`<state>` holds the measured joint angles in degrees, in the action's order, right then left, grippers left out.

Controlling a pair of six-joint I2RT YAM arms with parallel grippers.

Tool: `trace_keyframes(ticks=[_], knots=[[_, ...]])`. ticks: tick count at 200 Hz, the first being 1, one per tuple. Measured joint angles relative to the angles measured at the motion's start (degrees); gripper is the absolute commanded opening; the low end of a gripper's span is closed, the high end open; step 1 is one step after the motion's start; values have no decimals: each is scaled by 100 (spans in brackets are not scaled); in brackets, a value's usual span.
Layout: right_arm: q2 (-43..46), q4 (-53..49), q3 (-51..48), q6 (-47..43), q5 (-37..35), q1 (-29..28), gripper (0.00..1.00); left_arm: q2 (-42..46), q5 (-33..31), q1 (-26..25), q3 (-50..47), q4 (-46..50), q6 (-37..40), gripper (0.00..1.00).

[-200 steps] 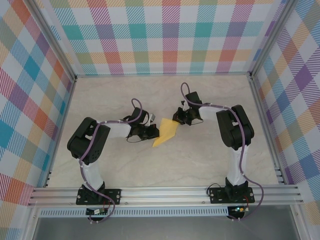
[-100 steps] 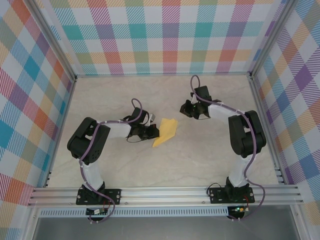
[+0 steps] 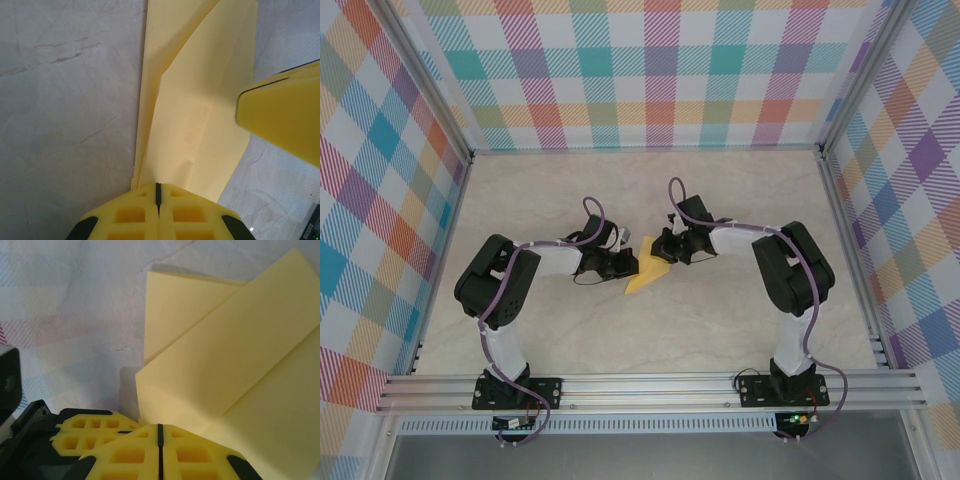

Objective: Fold a paper plane with a square sheet of paper (pick it up from the middle)
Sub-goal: Fourth fold the wing at the center of the table.

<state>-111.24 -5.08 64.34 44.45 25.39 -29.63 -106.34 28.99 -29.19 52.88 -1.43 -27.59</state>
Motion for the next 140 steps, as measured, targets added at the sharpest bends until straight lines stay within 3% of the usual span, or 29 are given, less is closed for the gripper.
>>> trace_keyframes(ticks=[140], knots=[[-409, 289, 4, 122, 310, -2, 5, 2, 0, 0, 11, 2, -22, 0]])
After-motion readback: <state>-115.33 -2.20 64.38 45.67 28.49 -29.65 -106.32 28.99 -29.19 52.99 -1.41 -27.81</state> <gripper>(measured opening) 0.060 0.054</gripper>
